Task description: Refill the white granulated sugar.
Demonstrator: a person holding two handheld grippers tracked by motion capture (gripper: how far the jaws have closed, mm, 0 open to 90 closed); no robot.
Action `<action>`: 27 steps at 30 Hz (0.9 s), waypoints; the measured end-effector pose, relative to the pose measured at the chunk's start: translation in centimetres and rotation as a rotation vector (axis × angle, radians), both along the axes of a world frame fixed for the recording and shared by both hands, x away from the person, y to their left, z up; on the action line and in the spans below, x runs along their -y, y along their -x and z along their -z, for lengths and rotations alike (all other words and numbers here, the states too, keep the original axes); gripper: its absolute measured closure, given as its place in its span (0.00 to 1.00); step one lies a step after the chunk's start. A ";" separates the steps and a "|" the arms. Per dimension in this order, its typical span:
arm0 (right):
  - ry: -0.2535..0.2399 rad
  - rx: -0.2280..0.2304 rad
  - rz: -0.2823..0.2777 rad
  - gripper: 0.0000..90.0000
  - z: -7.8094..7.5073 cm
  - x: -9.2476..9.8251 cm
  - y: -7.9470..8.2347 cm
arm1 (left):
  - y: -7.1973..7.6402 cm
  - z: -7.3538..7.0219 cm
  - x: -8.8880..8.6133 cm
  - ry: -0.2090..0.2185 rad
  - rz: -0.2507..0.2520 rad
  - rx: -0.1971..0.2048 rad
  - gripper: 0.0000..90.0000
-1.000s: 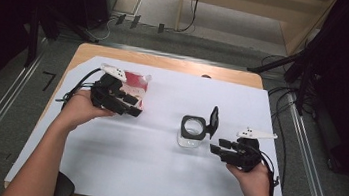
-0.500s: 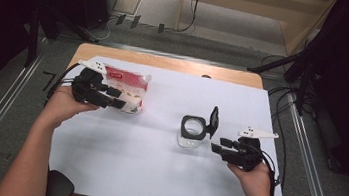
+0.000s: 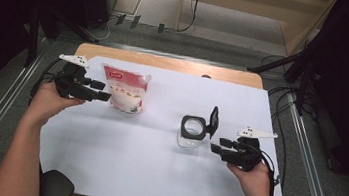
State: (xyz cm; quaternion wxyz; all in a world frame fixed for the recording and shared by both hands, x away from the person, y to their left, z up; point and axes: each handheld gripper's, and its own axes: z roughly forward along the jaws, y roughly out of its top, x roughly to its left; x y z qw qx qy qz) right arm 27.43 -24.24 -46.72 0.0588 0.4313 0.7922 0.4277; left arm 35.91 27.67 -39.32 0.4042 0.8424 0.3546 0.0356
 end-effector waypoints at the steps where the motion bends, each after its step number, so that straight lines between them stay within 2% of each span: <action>1: 0.001 -0.002 -0.003 0.59 0.0 -0.1 0.0 | -0.1 0.0 -0.1 0.008 -0.001 -0.004 0.44; 2: 0.001 -0.002 -0.003 0.59 0.0 -0.1 0.0 | -0.2 0.1 -0.3 0.001 -0.010 0.007 0.44; 5: 0.003 -0.001 -0.006 0.59 0.0 -0.2 0.1 | -0.7 0.6 -0.4 0.001 -0.028 -0.011 0.40; 7: 0.001 -0.004 -0.005 0.59 0.0 -0.3 0.2 | -1.1 0.8 -0.4 0.020 -0.023 -0.021 0.37; 8: 0.005 0.001 -0.008 0.59 0.0 -0.3 0.3 | -1.4 0.8 -0.3 0.043 -0.021 -0.014 0.35; 9: 0.005 0.001 -0.008 0.59 0.0 -0.3 0.3 | -1.4 0.8 -0.3 0.043 -0.021 -0.014 0.35; 10: 0.008 -0.001 -0.010 0.59 0.1 -0.3 0.4 | -1.8 0.8 -0.2 0.067 -0.023 -0.013 0.35; 14: 0.011 -0.004 -0.005 0.59 0.2 -0.1 0.6 | -2.5 0.7 0.3 0.064 -0.022 -0.013 0.38; 18: 0.013 -0.008 -0.003 0.58 0.3 -0.1 0.6 | -3.3 0.8 1.3 0.072 0.016 -0.016 0.41; 21: 0.017 -0.014 -0.001 0.58 0.3 -0.1 0.8 | -3.9 0.9 2.2 0.052 0.030 -0.024 0.42; 25: 0.023 -0.014 -0.005 0.58 0.4 -0.3 0.9 | -4.3 0.8 3.2 0.039 0.053 -0.007 0.45; 27: 0.023 -0.014 -0.007 0.58 0.5 -0.3 1.0 | -4.4 0.8 3.4 0.045 0.052 -0.011 0.49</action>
